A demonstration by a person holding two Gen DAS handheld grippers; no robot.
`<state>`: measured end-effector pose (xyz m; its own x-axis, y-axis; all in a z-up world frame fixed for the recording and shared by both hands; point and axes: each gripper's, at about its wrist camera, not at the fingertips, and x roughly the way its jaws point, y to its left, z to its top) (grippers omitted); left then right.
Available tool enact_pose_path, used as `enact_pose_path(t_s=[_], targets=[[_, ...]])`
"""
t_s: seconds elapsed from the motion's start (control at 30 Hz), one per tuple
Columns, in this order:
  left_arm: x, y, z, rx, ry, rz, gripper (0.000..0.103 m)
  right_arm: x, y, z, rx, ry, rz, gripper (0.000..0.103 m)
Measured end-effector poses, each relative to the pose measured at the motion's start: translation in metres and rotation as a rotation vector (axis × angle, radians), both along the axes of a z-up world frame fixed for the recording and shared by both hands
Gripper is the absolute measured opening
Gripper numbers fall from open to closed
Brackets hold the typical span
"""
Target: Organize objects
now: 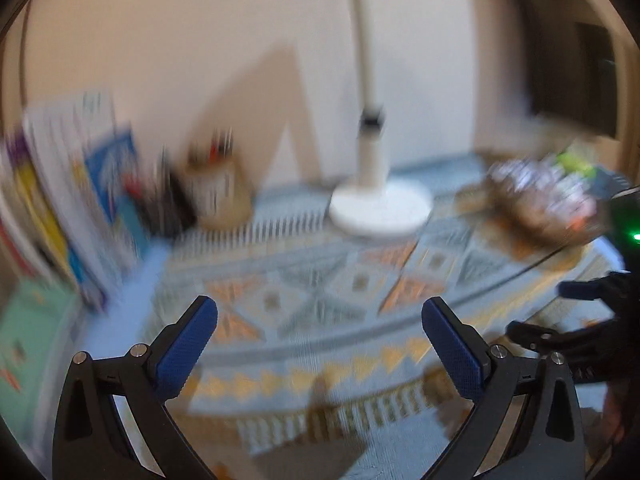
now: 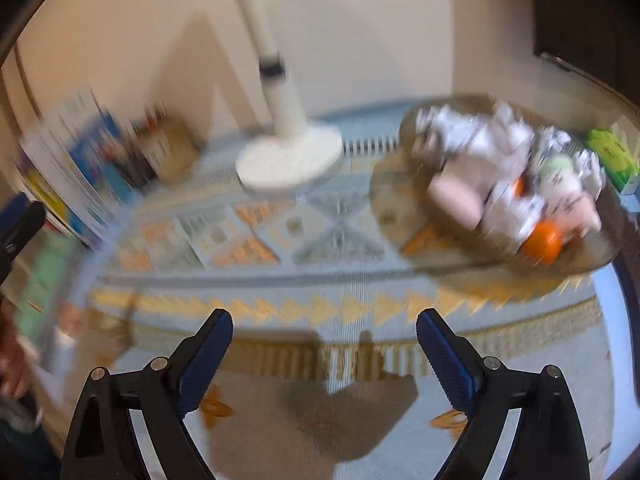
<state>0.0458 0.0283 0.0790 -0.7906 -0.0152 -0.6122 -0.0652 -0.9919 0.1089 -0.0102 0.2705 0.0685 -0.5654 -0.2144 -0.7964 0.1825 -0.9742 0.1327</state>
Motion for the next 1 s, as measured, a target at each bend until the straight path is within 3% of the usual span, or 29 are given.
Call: enact_pose_path(t_s=[0.13, 0.27, 0.4, 1.0], targets=[[-0.027, 0.0, -0.049, 0.054, -0.201, 0.042, 0.102, -0.008, -0.031, -0.043, 0.162, -0.011, 0.015, 0.093], [-0.027, -0.004, -0.071, 0.123, -0.274, 0.093, 0.102, -0.02, -0.026, -0.061, 0.145, -0.041, 0.001, 0.095], [-0.026, -0.005, -0.072, 0.105, -0.281, 0.103, 0.102, -0.023, -0.019, -0.063, 0.137, -0.034, -0.036, 0.103], [-0.042, -0.005, -0.072, 0.103, -0.285, 0.094, 0.103, -0.021, -0.023, -0.062, 0.143, 0.015, -0.08, 0.103]])
